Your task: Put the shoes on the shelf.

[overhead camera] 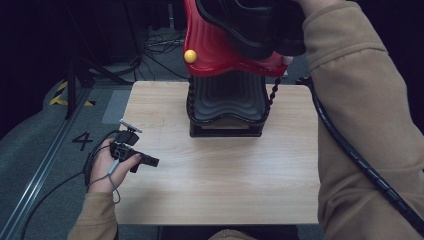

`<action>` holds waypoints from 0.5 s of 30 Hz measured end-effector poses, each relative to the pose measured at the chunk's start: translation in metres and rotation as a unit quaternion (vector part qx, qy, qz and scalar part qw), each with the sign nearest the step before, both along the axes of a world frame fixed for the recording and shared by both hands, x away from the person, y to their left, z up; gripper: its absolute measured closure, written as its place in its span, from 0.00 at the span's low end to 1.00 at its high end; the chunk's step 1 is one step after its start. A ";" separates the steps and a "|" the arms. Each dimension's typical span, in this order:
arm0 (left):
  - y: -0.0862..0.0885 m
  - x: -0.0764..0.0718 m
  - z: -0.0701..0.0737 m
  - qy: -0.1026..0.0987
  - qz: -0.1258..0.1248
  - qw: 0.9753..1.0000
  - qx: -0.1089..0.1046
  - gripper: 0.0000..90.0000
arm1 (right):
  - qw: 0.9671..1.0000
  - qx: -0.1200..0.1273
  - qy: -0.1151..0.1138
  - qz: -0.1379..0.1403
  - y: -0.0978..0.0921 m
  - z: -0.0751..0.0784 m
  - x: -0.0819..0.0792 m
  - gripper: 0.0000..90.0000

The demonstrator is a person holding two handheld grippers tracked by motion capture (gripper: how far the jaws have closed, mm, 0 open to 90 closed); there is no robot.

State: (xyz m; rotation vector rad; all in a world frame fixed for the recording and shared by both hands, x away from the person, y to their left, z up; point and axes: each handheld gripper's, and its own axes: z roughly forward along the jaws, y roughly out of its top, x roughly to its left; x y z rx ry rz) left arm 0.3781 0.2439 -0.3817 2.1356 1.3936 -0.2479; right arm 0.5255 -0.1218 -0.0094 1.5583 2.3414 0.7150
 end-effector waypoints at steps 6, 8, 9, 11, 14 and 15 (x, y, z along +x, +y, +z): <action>0.008 0.000 0.001 -0.004 0.005 1.000 -0.004 0.57 | 0.999 0.003 -0.029 -0.026 0.012 0.003 0.018 0.91; 0.009 0.000 0.000 -0.004 0.004 1.000 -0.006 0.57 | 0.999 0.003 -0.033 -0.037 0.015 0.004 0.025 0.91; 0.009 0.000 0.000 -0.004 0.004 1.000 -0.007 0.57 | 0.999 0.002 -0.035 -0.041 0.016 0.004 0.027 0.91; 0.011 0.000 0.001 -0.006 0.004 1.000 -0.014 0.57 | 0.998 0.006 -0.035 -0.048 0.016 0.002 0.034 0.91; 0.014 0.001 0.002 -0.009 0.002 1.000 -0.019 0.57 | 0.998 0.012 -0.042 -0.053 0.018 -0.001 0.041 0.91; 0.015 0.001 0.001 -0.010 0.003 1.000 -0.020 0.57 | 0.997 0.012 -0.047 -0.053 0.019 -0.002 0.042 0.91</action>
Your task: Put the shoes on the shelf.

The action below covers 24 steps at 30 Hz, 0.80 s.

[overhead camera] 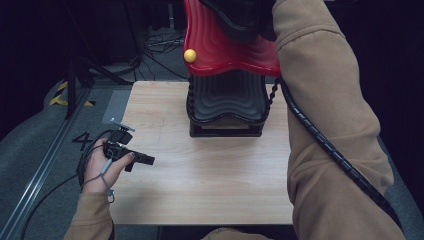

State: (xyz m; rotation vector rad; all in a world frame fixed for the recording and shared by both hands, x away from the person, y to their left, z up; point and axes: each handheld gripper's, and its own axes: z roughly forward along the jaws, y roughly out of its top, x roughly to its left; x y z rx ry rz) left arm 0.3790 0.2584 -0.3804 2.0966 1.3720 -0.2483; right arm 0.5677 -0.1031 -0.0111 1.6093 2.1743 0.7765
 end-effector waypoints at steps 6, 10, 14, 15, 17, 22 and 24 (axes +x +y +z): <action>0.002 0.000 -0.001 0.002 0.003 1.000 -0.003 0.57 | 1.000 0.001 -0.022 -0.021 0.005 -0.005 0.007 0.91; 0.001 0.000 -0.001 0.002 0.001 1.000 -0.003 0.57 | 0.999 -0.002 -0.035 -0.038 0.012 -0.011 0.011 0.90; 0.001 0.000 -0.001 0.003 0.001 1.000 -0.004 0.57 | 0.999 -0.007 -0.031 -0.039 0.022 -0.021 0.013 0.88; 0.001 0.000 0.000 0.002 0.002 1.000 -0.004 0.57 | 0.999 -0.012 -0.035 -0.036 0.025 -0.024 0.013 0.88; 0.001 -0.001 0.000 0.000 0.000 1.000 -0.005 0.57 | 0.999 -0.009 -0.034 -0.039 0.028 -0.028 0.014 0.87; -0.001 -0.002 0.002 0.000 0.001 1.000 -0.005 0.57 | 0.997 0.003 -0.040 -0.063 0.029 -0.038 0.013 0.85; -0.002 -0.002 0.002 0.001 0.000 1.000 -0.005 0.57 | 0.997 0.003 -0.043 -0.066 0.028 -0.043 0.013 0.85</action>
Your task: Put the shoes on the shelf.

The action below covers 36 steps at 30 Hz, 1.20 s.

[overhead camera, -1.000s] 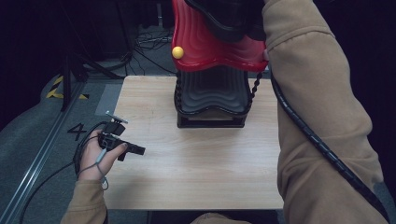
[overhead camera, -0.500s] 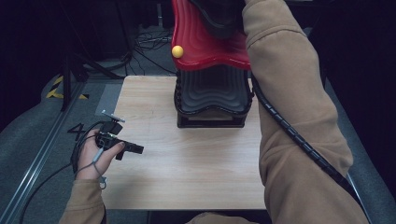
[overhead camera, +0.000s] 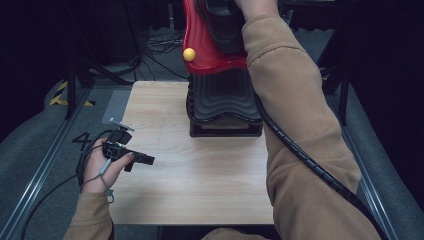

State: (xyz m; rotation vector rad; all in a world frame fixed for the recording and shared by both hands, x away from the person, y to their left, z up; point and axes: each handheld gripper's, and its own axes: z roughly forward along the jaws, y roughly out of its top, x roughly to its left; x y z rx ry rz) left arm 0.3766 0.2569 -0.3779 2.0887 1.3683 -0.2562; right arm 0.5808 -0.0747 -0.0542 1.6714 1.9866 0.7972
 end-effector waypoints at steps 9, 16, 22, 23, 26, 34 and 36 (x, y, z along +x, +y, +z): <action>-0.005 0.000 0.001 -0.001 -0.006 1.000 0.004 0.57 | 0.999 0.034 -0.021 -0.023 -0.001 -0.023 -0.003 0.79; -0.008 0.002 0.001 0.000 -0.008 1.000 0.005 0.57 | 0.998 0.062 -0.010 -0.014 0.004 -0.023 -0.008 0.60; -0.013 0.003 0.002 -0.001 -0.014 1.000 0.007 0.57 | 0.998 0.063 0.018 -0.001 -0.005 -0.018 -0.018 0.51; -0.014 0.003 0.002 -0.001 -0.014 1.000 0.008 0.57 | 0.998 0.064 0.022 0.001 -0.008 -0.017 -0.020 0.50; -0.018 0.003 0.003 -0.001 -0.017 1.000 0.009 0.57 | 0.998 0.060 0.026 0.014 -0.015 -0.013 -0.027 0.47; -0.024 0.004 0.006 -0.004 -0.022 1.000 0.016 0.57 | 0.998 0.050 0.019 0.046 -0.035 -0.003 -0.049 0.47; -0.025 0.004 0.006 -0.004 -0.024 1.000 0.018 0.57 | 0.997 0.051 0.015 0.061 -0.041 0.001 -0.058 0.47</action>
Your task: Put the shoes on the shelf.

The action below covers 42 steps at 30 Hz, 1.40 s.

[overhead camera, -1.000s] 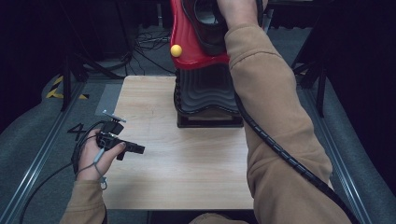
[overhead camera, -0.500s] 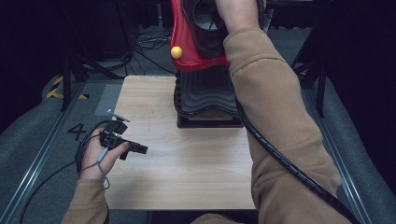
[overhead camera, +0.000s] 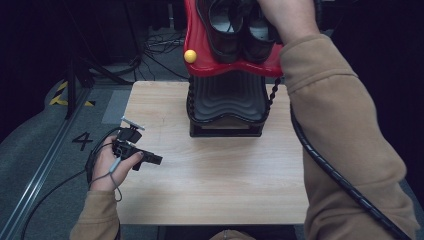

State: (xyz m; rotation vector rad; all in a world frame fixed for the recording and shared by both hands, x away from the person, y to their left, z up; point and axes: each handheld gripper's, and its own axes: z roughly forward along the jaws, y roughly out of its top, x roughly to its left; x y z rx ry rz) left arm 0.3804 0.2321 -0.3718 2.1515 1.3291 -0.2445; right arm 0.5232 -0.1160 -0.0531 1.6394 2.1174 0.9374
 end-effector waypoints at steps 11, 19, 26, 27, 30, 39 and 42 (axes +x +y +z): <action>-0.004 -0.002 0.000 0.002 0.000 1.000 0.012 0.57 | 0.995 -0.015 -0.026 0.099 -0.050 0.003 -0.054 0.44; -0.002 -0.007 0.003 -0.002 0.006 1.000 0.022 0.56 | 0.991 -0.026 -0.030 0.125 -0.088 -0.006 -0.091 0.41; 0.001 -0.016 0.008 -0.006 0.010 1.000 0.025 0.56 | 0.990 -0.037 -0.012 0.134 -0.130 -0.024 -0.111 0.41; 0.001 -0.017 0.008 -0.007 0.010 1.000 0.025 0.56 | 0.991 -0.036 -0.004 0.129 -0.136 -0.028 -0.113 0.41; 0.001 -0.019 0.008 -0.008 0.008 0.999 0.035 0.56 | 0.991 -0.039 0.005 0.131 -0.149 -0.039 -0.116 0.41; 0.000 -0.021 0.009 -0.006 0.008 0.999 0.030 0.55 | 0.988 -0.052 0.014 0.145 -0.174 -0.068 -0.123 0.38; -0.002 -0.022 0.008 -0.007 0.007 0.999 0.033 0.55 | 0.986 -0.052 0.021 0.155 -0.179 -0.084 -0.123 0.37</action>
